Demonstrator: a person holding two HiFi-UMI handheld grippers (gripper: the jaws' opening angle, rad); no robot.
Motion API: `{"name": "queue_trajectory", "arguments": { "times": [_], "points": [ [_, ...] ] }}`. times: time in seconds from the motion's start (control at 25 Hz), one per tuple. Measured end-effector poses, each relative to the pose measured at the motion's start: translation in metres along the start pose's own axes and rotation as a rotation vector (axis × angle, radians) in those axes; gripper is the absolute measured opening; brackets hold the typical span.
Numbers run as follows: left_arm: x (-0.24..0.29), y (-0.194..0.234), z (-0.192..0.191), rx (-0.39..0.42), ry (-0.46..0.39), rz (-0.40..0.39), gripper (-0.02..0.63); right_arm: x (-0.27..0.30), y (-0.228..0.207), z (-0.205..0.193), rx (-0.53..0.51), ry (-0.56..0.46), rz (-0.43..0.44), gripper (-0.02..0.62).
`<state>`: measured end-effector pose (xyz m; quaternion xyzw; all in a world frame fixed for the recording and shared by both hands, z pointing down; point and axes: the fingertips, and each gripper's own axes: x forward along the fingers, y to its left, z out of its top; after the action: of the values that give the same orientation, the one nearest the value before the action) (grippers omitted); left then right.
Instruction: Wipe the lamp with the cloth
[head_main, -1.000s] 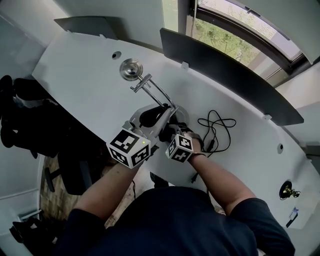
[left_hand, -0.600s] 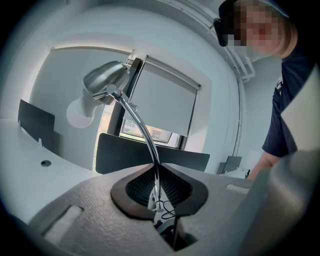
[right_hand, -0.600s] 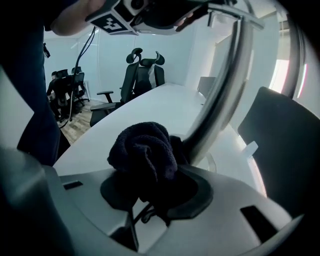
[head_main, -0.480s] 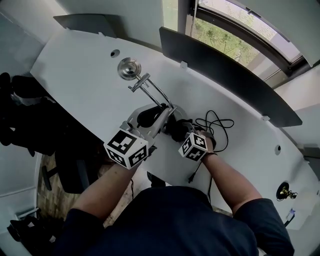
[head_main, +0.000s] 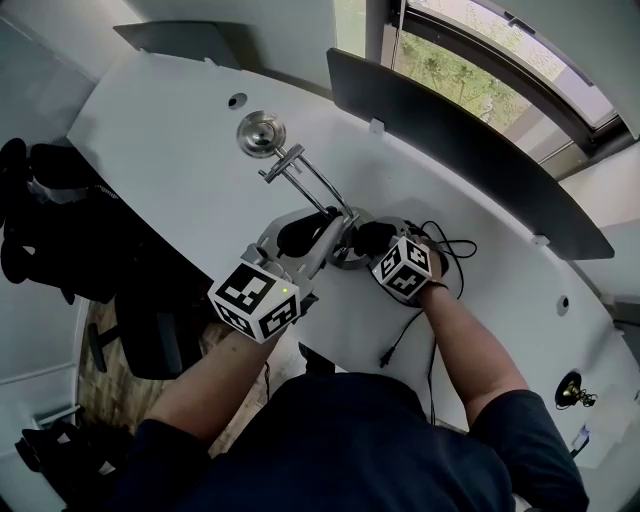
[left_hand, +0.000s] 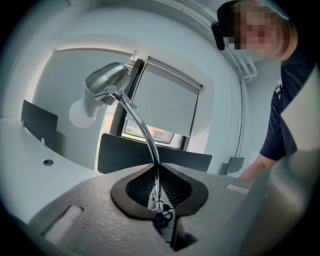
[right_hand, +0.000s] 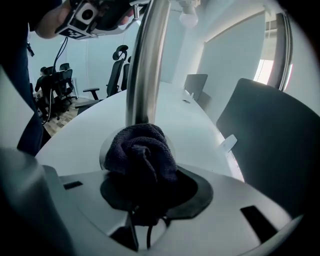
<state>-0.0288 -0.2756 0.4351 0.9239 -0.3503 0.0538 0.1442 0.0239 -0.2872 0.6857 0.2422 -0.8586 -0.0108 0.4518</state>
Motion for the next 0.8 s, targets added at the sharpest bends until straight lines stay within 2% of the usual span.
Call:
{"name": "queue_trajectory", "arguments": {
  "times": [0.36, 0.6, 0.8],
  "points": [
    [0.000, 0.001, -0.001, -0.005, -0.005, 0.031, 0.043, 0.018, -0.033, 0.011, -0.040, -0.003, -0.034, 0.144],
    [0.000, 0.002, -0.002, -0.018, 0.013, 0.054, 0.043, 0.026, -0.048, 0.017, 0.006, 0.012, -0.051, 0.143],
    [-0.003, -0.001, -0.002, 0.004, 0.037, 0.064, 0.043, 0.001, -0.044, 0.022, 0.021, -0.005, -0.102, 0.144]
  ]
}}
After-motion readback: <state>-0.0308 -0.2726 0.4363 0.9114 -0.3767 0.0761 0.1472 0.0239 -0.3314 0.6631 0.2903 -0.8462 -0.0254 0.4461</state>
